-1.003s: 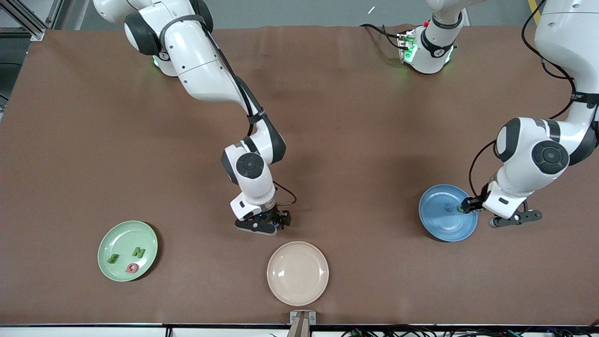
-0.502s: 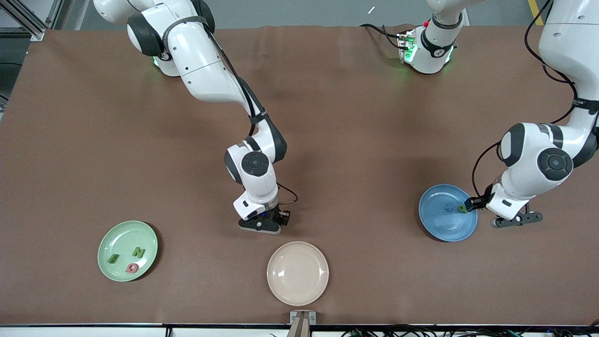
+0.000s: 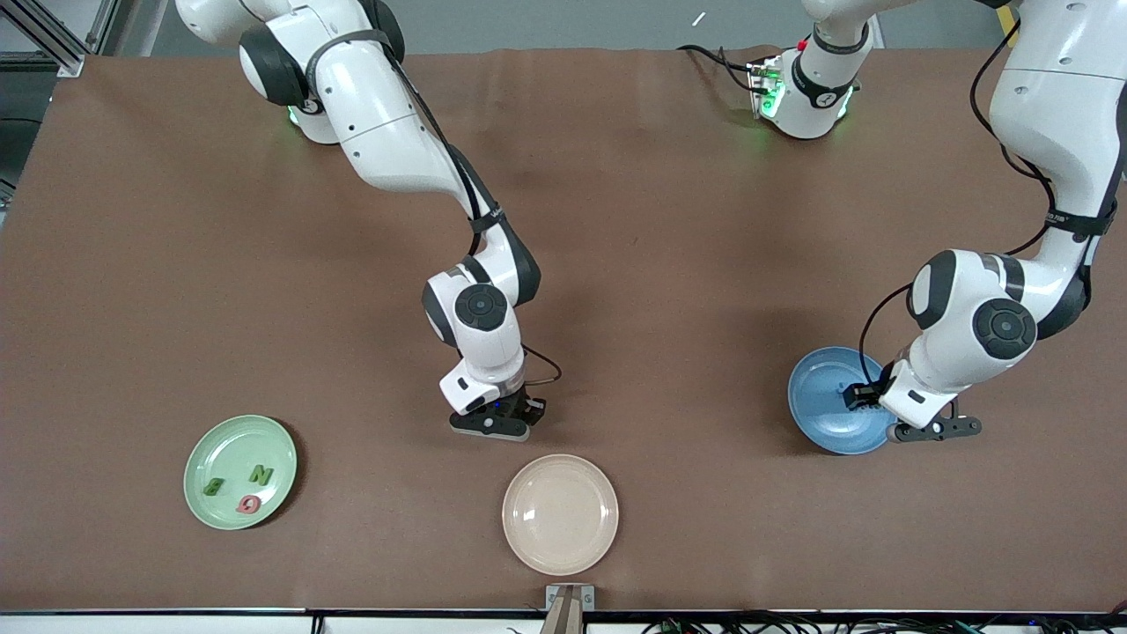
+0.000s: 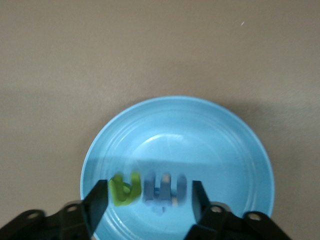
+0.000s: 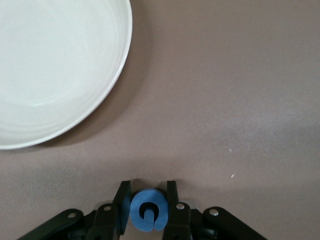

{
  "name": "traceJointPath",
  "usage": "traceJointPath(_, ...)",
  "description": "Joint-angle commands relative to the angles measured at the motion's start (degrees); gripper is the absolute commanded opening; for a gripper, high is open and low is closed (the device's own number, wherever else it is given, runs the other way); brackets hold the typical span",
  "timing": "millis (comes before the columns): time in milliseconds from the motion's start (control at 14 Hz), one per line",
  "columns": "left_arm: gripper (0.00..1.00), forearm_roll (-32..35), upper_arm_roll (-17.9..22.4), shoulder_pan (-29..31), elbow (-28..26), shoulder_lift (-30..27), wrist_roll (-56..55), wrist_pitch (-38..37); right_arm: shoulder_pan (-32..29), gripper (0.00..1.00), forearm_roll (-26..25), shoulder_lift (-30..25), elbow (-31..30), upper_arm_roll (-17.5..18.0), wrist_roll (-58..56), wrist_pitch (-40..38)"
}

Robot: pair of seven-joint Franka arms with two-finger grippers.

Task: Sort upper and lower case letters into plates
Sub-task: 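Grasp the blue G with the right gripper while the left gripper lowers u and m, then place the G on the green plate while the left gripper releases u and m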

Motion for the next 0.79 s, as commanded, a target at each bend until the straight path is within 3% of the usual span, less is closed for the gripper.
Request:
traceJointPath(0, 1.0, 0.61, -1.54, -0.71, 3.42, -1.08, -0.69, -5.46, -2.95, 0.0, -0.21, -2.75, -0.09, -0.01, -0.25, -1.83)
traceJointPath(215, 1.0, -2.46, -4.01, -0.54, 10.89, -1.26, -0.69, -17.42, -6.2, 0.0, -0.39, -5.73, 0.09, -0.36, -11.1, -7.37)
traceJointPath(573, 1.0, -3.26, -4.45, 0.34, 12.58, -8.45, -0.17, -25.16, -15.16, 0.0, -0.21, -7.94, -0.09, -0.28, -29.23, -9.22)
traceJointPath(717, 1.0, -3.26, -4.45, 0.25, 16.6, -9.52, -0.34, -31.83, -19.21, 0.0, -0.12, -7.85, -0.44, -0.28, -37.22, -9.4)
